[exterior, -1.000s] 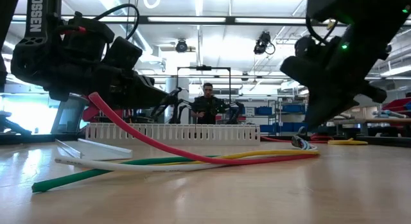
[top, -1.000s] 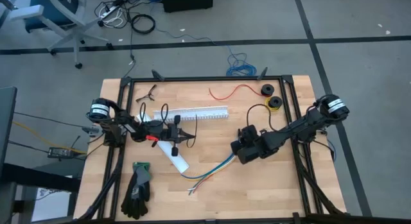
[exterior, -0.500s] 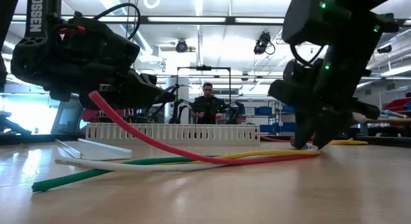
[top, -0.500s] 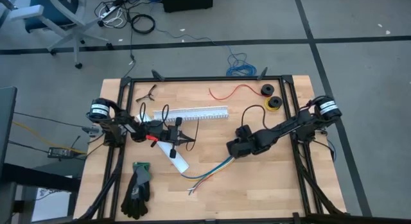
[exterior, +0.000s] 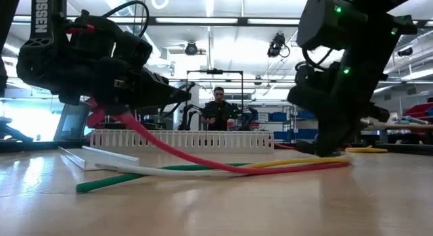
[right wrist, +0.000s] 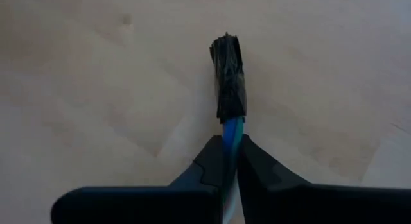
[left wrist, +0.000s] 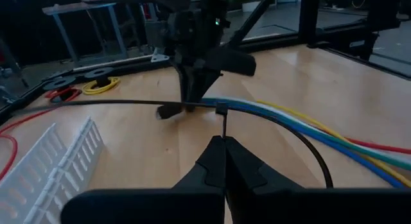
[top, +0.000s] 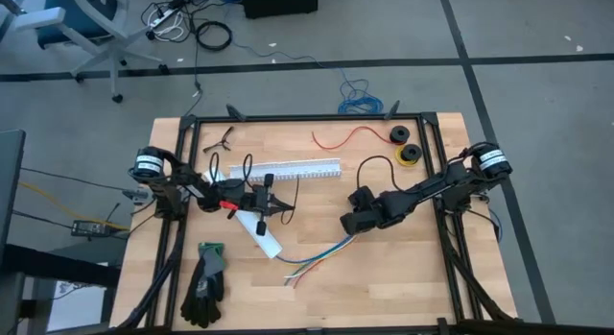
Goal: Ziptie cables
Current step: Wrap the cables with the black zip tie
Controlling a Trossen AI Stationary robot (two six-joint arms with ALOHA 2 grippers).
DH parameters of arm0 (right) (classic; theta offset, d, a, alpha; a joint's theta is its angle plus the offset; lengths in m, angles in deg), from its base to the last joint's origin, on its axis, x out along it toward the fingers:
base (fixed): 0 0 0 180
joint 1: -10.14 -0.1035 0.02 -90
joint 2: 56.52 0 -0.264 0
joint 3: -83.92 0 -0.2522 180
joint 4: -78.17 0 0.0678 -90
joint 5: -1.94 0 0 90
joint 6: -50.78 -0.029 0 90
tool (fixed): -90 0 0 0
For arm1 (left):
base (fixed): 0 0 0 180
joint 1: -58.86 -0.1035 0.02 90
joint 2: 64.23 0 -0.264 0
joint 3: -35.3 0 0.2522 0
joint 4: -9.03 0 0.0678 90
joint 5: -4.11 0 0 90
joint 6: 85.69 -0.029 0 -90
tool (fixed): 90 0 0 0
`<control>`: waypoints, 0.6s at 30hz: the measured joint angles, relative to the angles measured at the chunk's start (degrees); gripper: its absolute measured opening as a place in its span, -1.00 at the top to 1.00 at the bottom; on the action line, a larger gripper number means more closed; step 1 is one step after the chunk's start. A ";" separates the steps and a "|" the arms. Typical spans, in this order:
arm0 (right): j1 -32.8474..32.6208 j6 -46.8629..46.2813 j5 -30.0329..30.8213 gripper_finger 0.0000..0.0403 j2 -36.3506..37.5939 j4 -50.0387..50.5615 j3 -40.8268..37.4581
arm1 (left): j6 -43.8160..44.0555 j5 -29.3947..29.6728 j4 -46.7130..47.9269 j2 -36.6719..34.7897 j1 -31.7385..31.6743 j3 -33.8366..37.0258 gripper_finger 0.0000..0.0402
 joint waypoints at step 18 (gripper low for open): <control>-0.28 24.53 24.45 1.00 19.75 54.41 27.94 | 1.23 5.90 0.96 0.00 -0.38 -1.19 0.99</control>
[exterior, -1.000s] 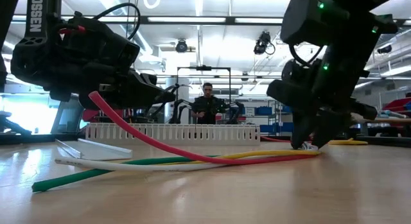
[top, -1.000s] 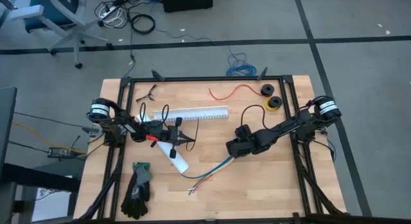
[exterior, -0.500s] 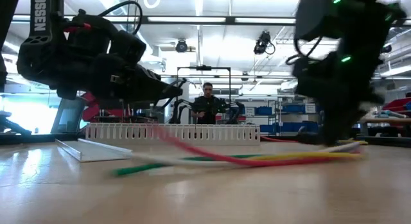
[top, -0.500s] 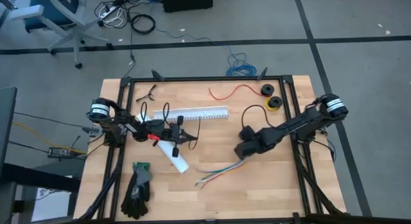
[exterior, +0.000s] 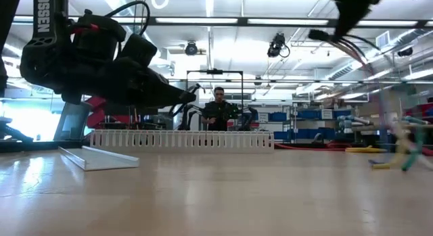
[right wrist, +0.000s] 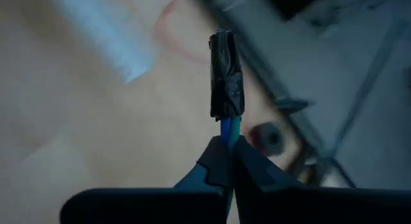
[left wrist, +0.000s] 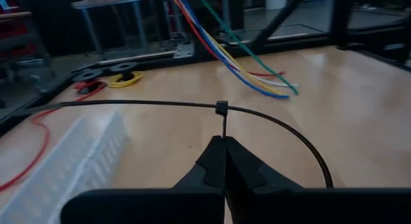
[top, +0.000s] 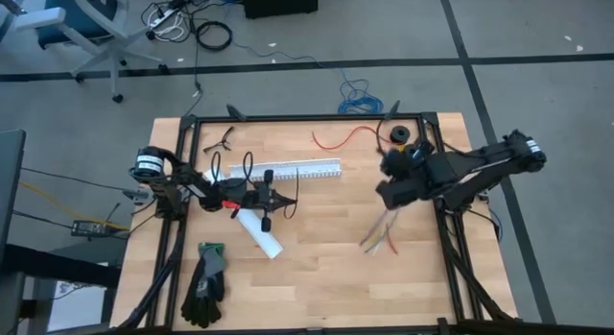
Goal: Ziptie cables
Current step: Wrap the cables with the black zip tie
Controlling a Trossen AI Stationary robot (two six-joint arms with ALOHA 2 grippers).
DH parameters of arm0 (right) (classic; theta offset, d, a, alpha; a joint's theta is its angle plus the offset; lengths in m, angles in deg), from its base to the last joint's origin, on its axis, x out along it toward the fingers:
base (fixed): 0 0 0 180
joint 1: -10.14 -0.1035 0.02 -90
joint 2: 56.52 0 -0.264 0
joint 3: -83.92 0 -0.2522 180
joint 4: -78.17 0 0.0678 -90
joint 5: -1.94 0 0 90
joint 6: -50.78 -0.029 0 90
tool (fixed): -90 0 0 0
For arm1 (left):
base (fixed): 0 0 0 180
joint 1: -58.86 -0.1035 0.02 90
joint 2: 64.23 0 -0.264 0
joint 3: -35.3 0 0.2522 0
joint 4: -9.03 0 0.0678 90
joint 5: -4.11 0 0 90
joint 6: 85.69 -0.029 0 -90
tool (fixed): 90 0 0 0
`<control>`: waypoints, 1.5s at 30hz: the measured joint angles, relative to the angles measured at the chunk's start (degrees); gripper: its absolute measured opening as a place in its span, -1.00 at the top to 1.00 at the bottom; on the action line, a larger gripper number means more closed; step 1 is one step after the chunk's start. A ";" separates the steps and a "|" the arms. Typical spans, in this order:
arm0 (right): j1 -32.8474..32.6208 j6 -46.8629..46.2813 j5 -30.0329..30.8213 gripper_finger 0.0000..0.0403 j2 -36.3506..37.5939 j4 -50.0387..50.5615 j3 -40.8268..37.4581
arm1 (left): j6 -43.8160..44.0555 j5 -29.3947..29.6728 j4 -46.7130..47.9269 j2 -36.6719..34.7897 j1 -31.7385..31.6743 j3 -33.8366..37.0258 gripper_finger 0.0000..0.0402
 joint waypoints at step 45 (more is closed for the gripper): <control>10.40 47.20 -36.51 1.00 -28.96 -80.73 -6.60 | 6.60 -2.16 6.04 -0.02 -4.31 -7.22 0.90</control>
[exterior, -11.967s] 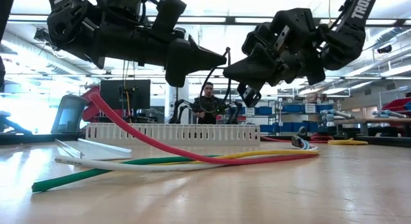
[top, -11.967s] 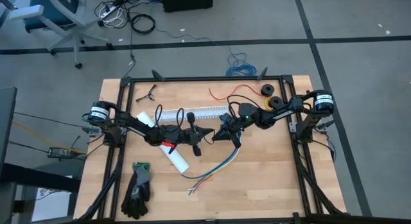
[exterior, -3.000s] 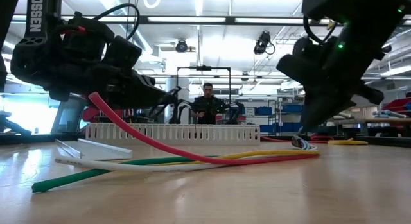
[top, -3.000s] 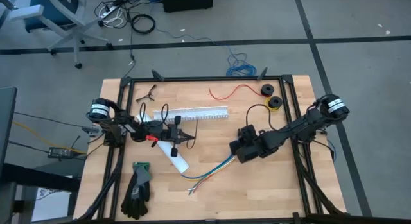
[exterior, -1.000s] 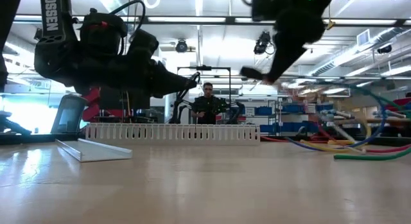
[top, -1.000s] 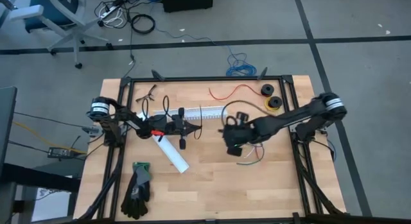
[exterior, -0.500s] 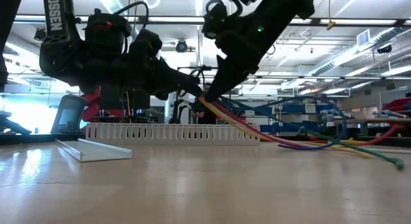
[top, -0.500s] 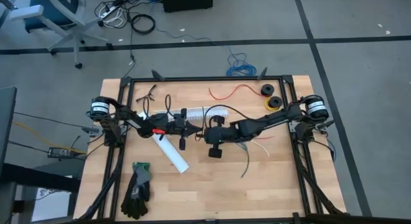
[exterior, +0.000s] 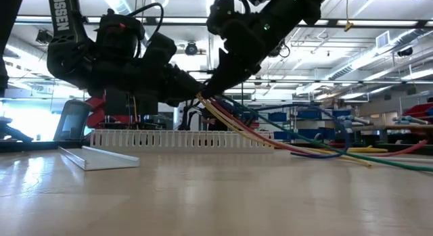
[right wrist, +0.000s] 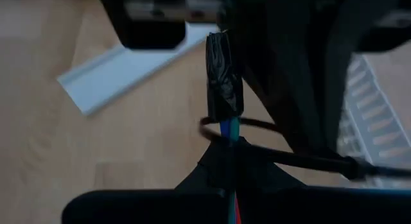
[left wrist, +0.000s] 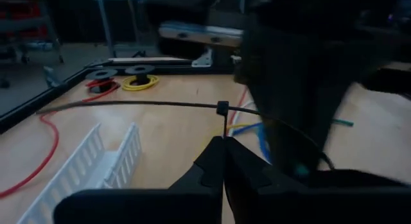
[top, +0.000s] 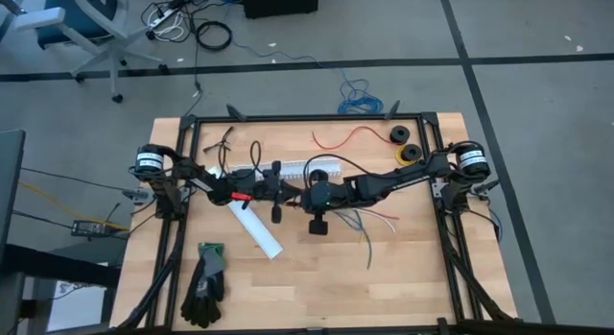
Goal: Ziptie cables
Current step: Wrap the cables with the black zip tie
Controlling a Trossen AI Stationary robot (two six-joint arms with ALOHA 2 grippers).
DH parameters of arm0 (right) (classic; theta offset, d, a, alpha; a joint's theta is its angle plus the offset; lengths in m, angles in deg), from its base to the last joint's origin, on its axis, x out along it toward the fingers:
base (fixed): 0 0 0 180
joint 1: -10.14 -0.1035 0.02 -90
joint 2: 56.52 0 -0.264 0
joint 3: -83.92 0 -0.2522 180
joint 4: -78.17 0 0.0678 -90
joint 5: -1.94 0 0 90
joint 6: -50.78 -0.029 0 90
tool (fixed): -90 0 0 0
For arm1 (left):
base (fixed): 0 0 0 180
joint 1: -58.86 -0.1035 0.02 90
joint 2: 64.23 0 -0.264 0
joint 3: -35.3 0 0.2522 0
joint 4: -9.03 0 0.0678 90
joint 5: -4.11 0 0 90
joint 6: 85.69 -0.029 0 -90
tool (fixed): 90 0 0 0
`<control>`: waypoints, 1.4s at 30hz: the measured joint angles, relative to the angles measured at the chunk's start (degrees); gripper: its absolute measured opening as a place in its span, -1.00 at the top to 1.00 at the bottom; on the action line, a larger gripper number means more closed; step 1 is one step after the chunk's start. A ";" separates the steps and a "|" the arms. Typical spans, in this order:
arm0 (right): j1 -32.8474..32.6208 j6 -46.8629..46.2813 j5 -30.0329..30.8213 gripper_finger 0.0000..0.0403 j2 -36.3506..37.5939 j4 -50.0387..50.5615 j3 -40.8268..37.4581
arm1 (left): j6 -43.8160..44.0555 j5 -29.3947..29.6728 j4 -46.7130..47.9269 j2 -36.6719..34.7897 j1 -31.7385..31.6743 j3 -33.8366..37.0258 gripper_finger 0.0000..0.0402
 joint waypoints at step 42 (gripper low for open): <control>-0.78 -4.15 3.31 1.00 0.02 -27.87 -13.60 | 6.84 0.24 -9.25 0.00 -4.21 8.94 0.45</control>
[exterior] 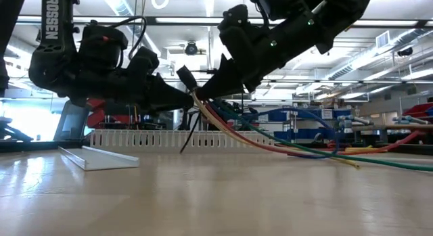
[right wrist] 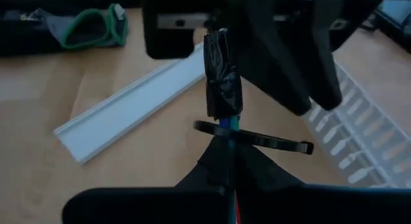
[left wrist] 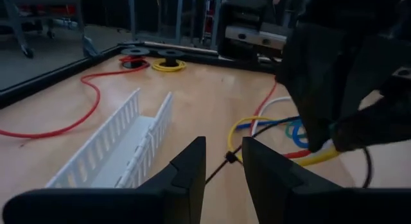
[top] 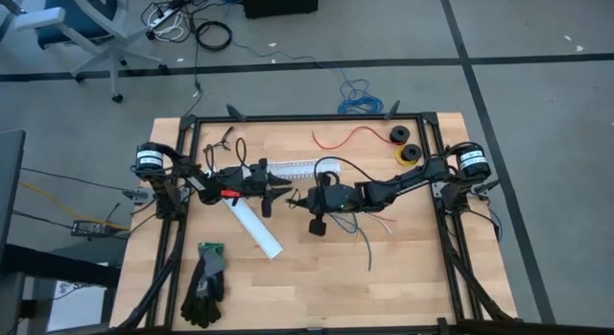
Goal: Ziptie cables
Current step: Wrap the cables with the black zip tie
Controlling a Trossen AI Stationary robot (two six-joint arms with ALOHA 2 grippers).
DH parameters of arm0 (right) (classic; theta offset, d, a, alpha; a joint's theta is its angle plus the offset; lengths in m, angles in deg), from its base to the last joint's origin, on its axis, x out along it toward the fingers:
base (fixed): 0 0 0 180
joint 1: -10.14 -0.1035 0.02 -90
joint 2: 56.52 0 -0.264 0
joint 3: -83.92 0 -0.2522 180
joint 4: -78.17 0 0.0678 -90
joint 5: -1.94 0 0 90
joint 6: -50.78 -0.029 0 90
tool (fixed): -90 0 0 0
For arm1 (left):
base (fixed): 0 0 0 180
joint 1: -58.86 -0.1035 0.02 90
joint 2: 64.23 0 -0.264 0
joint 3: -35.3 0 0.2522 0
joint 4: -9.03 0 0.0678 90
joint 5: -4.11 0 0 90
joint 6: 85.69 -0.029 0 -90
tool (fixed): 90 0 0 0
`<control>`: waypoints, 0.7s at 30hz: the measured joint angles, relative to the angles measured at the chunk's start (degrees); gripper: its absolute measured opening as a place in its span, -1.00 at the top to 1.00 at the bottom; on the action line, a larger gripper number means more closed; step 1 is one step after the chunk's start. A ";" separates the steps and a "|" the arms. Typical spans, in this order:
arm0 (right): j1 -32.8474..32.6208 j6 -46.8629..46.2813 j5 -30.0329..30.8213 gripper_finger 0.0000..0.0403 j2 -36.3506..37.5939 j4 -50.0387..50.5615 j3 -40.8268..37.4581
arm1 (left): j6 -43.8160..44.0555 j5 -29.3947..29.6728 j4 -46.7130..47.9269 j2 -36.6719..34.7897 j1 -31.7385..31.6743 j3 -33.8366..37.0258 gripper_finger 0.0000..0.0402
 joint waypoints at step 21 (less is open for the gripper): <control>2.25 -0.95 0.33 1.00 0.04 2.98 0.07 | 7.02 -6.06 -3.25 -5.63 0.55 5.74 0.45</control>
